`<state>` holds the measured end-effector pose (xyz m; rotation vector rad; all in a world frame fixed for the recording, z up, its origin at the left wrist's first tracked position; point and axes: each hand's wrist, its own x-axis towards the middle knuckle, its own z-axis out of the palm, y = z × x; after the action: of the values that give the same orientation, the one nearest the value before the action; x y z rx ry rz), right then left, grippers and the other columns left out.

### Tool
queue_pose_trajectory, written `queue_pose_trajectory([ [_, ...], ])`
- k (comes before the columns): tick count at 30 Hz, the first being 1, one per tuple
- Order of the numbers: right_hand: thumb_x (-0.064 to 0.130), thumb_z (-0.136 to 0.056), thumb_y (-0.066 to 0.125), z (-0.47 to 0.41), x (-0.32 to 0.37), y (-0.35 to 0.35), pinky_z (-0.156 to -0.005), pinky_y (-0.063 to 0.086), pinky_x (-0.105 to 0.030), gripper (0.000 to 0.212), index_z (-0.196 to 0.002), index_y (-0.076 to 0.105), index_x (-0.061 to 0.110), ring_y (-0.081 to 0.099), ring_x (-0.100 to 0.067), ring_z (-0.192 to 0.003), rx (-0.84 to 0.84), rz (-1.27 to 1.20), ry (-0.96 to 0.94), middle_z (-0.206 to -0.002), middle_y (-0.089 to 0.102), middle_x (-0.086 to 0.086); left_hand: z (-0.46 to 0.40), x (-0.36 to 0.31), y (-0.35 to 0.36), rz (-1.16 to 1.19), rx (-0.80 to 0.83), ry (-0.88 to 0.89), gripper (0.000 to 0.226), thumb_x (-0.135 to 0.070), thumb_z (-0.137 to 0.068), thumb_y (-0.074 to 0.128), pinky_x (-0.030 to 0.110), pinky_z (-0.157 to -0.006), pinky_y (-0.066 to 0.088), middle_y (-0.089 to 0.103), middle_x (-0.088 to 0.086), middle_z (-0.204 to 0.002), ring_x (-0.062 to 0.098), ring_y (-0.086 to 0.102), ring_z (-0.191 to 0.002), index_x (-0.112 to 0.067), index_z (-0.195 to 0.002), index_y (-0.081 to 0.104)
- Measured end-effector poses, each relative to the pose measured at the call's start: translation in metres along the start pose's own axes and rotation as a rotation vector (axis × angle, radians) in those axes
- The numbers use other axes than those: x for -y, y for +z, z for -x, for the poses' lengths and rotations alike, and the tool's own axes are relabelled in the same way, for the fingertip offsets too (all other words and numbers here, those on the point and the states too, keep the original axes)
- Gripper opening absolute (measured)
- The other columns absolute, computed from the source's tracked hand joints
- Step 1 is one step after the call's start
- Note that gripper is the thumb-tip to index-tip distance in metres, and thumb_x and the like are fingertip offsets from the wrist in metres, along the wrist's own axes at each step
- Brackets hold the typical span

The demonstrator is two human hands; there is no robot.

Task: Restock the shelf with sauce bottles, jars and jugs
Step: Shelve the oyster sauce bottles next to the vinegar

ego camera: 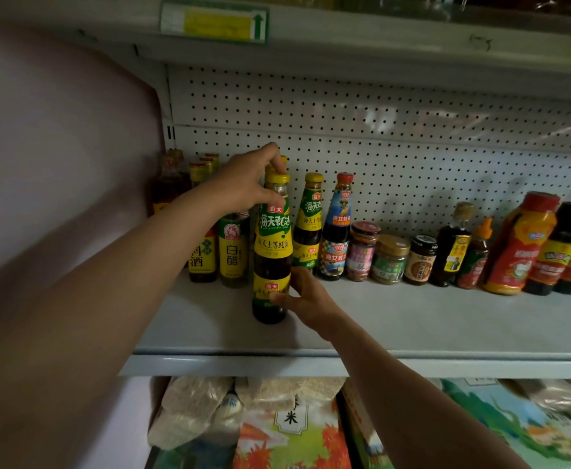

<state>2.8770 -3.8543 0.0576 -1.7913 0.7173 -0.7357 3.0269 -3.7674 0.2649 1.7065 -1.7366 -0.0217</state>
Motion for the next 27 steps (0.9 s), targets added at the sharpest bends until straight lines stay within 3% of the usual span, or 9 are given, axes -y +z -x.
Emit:
queue_pose_trajectory([
  [3, 0.022, -0.082, 0.083, -0.002, -0.001, -0.001, -0.109, 0.047, -0.048, 0.069, -0.138, 0.045, 0.011, 0.055, -0.016, -0.13, -0.002, 0.016, -0.01, -0.138, 0.06, -0.001, -0.003, -0.001, -0.002, 0.001, 0.027, -0.014, 0.046, -0.02, -0.077, 0.082, 0.034, -0.092, 0.044, 0.052, 0.004, -0.14, 0.023, 0.049, -0.128, -0.024, -0.111, 0.051],
  [6, 0.019, -0.082, 0.082, -0.006, -0.002, -0.002, -0.109, 0.047, -0.048, 0.069, -0.139, 0.044, 0.01, 0.054, -0.017, -0.13, -0.003, 0.028, -0.014, -0.139, 0.059, -0.003, -0.007, 0.0, -0.003, 0.0, 0.054, -0.034, 0.046, -0.02, -0.075, 0.083, 0.042, -0.1, 0.047, 0.055, 0.003, -0.138, 0.021, 0.05, -0.128, -0.027, -0.107, 0.051],
  [16, 0.024, -0.082, 0.083, -0.021, -0.009, -0.008, -0.109, 0.046, -0.049, 0.068, -0.137, 0.044, 0.013, 0.054, -0.017, -0.131, 0.018, 0.048, -0.021, -0.14, 0.059, -0.002, -0.017, 0.005, 0.001, 0.006, 0.062, -0.037, 0.047, -0.018, -0.076, 0.082, 0.044, -0.1, 0.048, 0.059, 0.001, -0.131, 0.02, 0.054, -0.122, -0.024, -0.109, 0.05],
  [22, 0.025, -0.083, 0.082, -0.028, -0.008, -0.008, -0.11, 0.046, -0.047, 0.07, -0.139, 0.042, 0.013, 0.052, -0.017, -0.133, 0.016, 0.047, -0.016, -0.141, 0.057, -0.002, -0.024, 0.011, 0.002, -0.046, 0.093, -0.018, 0.054, -0.022, -0.075, 0.084, 0.037, -0.083, 0.052, 0.06, 0.0, -0.122, 0.019, 0.059, -0.108, -0.028, -0.112, 0.045],
  [27, 0.034, -0.079, 0.084, -0.037, -0.011, -0.006, -0.107, 0.049, -0.048, 0.077, -0.14, 0.043, 0.013, 0.056, -0.015, -0.129, 0.012, 0.053, -0.03, -0.138, 0.06, -0.001, -0.03, 0.021, 0.005, -0.036, 0.109, -0.029, 0.06, -0.02, -0.073, 0.086, 0.049, -0.085, 0.056, 0.063, -0.002, -0.116, 0.017, 0.065, -0.101, -0.036, -0.108, 0.041],
])
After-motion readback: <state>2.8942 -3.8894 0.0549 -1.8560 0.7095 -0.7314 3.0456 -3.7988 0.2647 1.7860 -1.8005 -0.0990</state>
